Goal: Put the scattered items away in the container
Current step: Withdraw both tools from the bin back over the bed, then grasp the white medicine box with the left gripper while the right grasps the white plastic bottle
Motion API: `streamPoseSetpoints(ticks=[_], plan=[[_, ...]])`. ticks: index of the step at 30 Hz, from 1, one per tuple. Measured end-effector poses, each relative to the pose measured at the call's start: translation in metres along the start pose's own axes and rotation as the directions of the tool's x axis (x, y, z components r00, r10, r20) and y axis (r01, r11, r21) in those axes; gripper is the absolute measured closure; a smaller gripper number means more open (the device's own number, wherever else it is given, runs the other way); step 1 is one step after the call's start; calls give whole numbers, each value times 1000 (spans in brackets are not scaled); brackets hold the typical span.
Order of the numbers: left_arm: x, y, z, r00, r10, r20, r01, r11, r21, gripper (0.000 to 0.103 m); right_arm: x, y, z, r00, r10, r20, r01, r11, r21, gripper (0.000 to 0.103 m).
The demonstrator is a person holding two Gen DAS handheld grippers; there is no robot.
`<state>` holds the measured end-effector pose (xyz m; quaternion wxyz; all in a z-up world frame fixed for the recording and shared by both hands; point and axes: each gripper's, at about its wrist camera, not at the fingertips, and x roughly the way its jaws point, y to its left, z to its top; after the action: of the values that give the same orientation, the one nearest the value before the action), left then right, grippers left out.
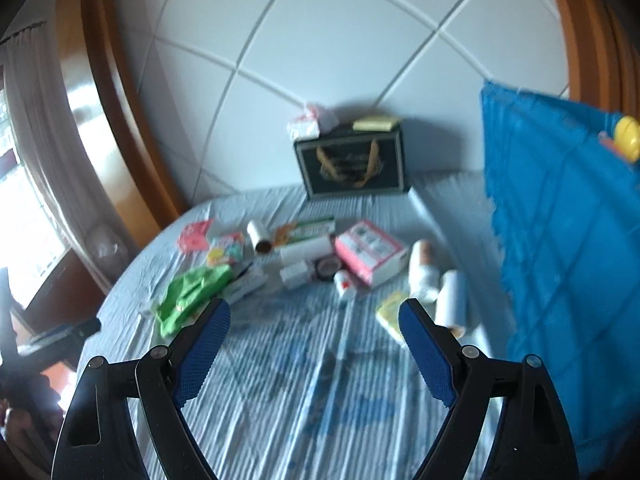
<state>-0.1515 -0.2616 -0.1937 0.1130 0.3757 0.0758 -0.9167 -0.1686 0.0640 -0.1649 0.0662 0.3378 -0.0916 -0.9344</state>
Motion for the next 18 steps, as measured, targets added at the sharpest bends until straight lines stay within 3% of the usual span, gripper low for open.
streamPoseSetpoints(ticks=[7,10,14,18], plan=[[51,70,2,994,88,-64,-90,996,-22,12,48,23,-10,997,-30,-65,30,1000,-1,16],[82,102,10,991,89,-98,-91,996,-17,12,68,42,-12,994,-65,-86,66,998,9,16],[134,137,30,989,53,-137,-46,998,53,12,101,80,-23,984,-126,-127,134,989,57,16],[187,161,52,984,-27,-177,57,984,169,12,136,125,-38,970,-151,-188,171,981,90,16]])
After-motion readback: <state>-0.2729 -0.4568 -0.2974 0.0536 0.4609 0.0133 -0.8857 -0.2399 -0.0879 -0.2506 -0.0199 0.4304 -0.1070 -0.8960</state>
